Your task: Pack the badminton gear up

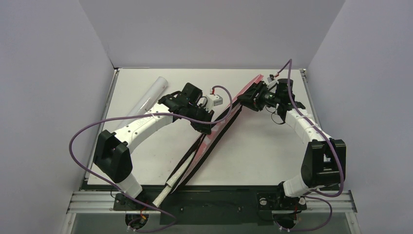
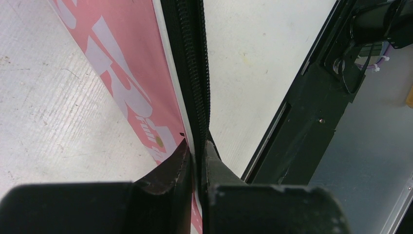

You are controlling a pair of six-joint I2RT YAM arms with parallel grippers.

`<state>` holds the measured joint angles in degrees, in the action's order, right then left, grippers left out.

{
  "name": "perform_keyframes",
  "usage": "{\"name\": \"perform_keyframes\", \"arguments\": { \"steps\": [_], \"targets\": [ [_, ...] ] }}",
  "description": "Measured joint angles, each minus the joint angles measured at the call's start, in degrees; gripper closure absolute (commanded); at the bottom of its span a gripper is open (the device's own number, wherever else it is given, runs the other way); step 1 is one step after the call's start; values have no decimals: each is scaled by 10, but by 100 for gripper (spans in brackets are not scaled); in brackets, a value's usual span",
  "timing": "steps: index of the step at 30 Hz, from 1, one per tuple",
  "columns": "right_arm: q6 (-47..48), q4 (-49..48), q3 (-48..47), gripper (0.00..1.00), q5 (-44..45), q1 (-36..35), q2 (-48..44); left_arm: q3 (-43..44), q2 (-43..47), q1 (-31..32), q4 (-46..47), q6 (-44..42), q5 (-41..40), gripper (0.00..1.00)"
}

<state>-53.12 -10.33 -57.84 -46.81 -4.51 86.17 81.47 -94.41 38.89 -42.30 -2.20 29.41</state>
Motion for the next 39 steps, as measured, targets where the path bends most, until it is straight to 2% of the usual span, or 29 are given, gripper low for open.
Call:
{"name": "perform_keyframes", "arguments": {
  "steps": [9, 22, 29, 35, 39],
  "targets": [
    [-7, -6, 0, 70, -11, 3, 0, 0, 0, 0, -1, 0, 3, 100],
    [-3, 5, 0, 74, -15, 5, -35, 0, 0, 0, -1, 0, 5, 100],
    [2, 14, -1, 84, -15, 5, -40, 0, 0, 0, -1, 0, 5, 100],
    [3, 17, -1, 100, -14, 5, -40, 0, 0, 0, -1, 0, 5, 100],
    [2, 19, -1, 100, -12, 5, -40, 0, 0, 0, -1, 0, 5, 100]
  ]
}}
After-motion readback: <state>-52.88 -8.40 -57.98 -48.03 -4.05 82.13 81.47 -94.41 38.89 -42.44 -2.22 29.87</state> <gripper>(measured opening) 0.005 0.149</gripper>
